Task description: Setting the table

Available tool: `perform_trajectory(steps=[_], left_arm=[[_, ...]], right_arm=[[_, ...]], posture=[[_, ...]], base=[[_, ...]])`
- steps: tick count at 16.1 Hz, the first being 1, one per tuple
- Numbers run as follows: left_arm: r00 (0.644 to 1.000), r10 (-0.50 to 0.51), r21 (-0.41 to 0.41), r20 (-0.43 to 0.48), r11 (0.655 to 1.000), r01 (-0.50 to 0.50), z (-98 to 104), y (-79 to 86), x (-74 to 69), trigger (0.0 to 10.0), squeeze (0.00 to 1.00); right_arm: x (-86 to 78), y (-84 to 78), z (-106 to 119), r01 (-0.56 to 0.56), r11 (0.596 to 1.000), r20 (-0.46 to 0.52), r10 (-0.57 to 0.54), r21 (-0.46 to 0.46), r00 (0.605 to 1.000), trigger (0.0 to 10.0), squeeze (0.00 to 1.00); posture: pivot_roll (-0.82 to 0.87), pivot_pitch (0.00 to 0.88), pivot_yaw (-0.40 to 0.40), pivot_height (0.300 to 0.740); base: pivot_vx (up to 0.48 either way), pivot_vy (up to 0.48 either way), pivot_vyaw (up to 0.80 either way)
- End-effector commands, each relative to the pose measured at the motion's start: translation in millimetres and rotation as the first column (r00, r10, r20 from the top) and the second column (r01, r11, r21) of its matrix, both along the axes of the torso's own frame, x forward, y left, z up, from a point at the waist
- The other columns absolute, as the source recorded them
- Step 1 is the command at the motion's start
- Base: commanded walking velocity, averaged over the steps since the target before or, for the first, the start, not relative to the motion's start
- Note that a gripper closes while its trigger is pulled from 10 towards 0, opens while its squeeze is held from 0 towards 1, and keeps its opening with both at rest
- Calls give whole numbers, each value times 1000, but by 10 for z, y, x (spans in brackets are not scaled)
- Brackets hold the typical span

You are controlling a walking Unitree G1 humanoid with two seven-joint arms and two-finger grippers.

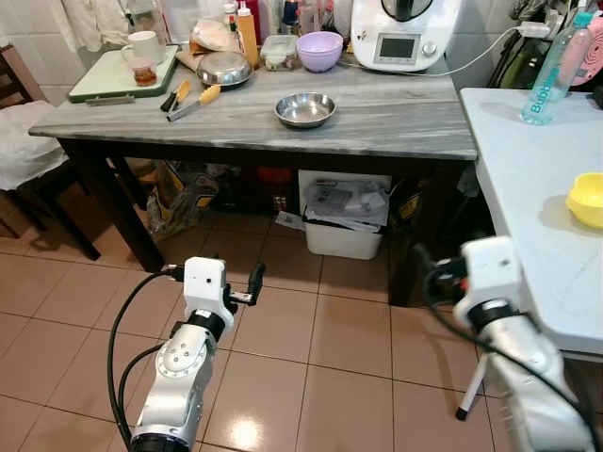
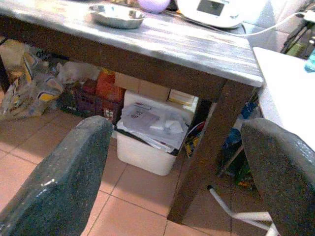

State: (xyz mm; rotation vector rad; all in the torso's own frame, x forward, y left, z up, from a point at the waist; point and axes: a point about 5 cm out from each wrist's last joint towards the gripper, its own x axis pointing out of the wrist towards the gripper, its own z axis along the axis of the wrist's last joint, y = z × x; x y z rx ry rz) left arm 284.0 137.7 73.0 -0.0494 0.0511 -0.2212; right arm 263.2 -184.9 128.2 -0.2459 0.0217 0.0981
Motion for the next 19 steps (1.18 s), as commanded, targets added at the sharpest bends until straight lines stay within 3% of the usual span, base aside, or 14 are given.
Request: perform_trajectory(steps=[1,2,4,5,7,9,11,14,19], left_arm=[[999,32,3,10,999,-32,33,51,-21,10000,0],[998,54,10,21,998,-54,53,80,-27,10000,0],[986,149,15,74,989,-150,158,262,-50,10000,0],[977,194,27,87,980,-197,182,383,-81,10000,0],[975,210,42,72,976,-214,146,468,-120,10000,0],[978,198,51,67,978,-201,135,458,-121,10000,0],[989,143,36,43,989,-144,114,333,-132,10000,0],[996,83,38,27,996,-84,70,202,-175,10000,0],[995,80,8,52,997,-81,164,131,-72,10000,0]], right_arm=[[-34,102,-98,-2,1000,-12,3,14,1000,10000,0],[-70,143,-150,-2,997,-28,4,77,1000,10000,0],[-186,153,-213,38,998,-14,-37,58,999,10000,0],[-212,48,-208,108,993,-1,-108,52,994,10000,0],[-245,-105,-231,181,978,-15,-180,107,983,10000,0],[-267,-96,-262,188,975,-33,-185,122,982,10000,0],[-286,-20,-255,151,985,-26,-149,84,988,10000,0],[-213,-54,-225,160,983,-21,-159,91,987,10000,0],[-92,-10,-26,149,984,50,-155,99,987,10000,0]], posture=[[-56,42,63,740],[-56,42,63,740],[-50,41,58,740],[-57,42,61,740],[-65,48,67,740],[-65,48,67,740],[-72,60,65,740],[-71,62,58,740],[-64,59,48,740]], base=[[0,0,0],[0,0,0],[0,0,0],[0,0,0],[0,0,0],[0,0,0],[0,0,0],[0,0,-771],[0,0,-770]])
